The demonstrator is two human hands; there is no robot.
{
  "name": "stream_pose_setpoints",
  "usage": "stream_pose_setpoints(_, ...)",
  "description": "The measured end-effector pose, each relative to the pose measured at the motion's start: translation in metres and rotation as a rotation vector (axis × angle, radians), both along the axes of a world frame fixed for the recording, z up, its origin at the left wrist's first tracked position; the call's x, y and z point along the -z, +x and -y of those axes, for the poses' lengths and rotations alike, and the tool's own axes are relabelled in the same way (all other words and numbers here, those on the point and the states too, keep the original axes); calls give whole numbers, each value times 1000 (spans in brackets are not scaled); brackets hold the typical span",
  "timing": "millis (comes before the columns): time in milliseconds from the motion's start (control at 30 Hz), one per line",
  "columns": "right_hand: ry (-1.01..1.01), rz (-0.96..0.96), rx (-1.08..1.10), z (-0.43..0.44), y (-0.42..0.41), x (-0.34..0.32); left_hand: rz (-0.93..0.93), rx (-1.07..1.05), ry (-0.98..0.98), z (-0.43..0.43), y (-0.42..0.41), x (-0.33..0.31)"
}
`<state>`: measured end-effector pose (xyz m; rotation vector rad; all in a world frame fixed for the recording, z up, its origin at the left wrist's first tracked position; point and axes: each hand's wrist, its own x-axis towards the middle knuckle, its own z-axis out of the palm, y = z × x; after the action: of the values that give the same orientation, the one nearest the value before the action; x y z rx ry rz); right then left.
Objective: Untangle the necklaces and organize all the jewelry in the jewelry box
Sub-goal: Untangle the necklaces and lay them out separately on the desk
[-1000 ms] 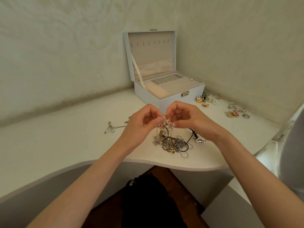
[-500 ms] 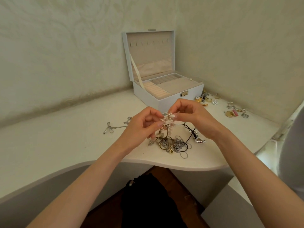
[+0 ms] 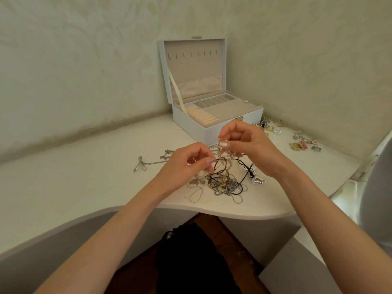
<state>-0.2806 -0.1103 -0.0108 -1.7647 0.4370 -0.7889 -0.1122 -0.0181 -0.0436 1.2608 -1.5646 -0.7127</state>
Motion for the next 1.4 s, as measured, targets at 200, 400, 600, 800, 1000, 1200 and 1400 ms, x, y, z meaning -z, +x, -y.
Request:
stream_pose_setpoints(200, 25, -24, 18, -1, 0, 1, -112, 76, -43, -1, 0, -2)
stream_pose_setpoints(400, 51, 22, 101, 2, -1, 4, -98, 154, 0, -4, 7, 0)
stream_pose_setpoints(600, 49, 26, 107, -1, 4, 4, -58, 146, 53, -6, 9, -2)
stream_pose_setpoints(800, 29, 42, 71, -5, 7, 1, -42, -50, -6, 4, 1, -1)
stream_pose_setpoints(1000, -4, 27, 52, -4, 7, 1, 6, -51, -16, 8, -7, -4)
stream_pose_setpoints(1200, 36, -133, -29, 2, -2, 7, -91, -89, -73, 7, -2, -6)
stream_pose_setpoints(1400, 31, -265, -50, 2, -3, 10, -109, -96, -99, 7, -4, -5)
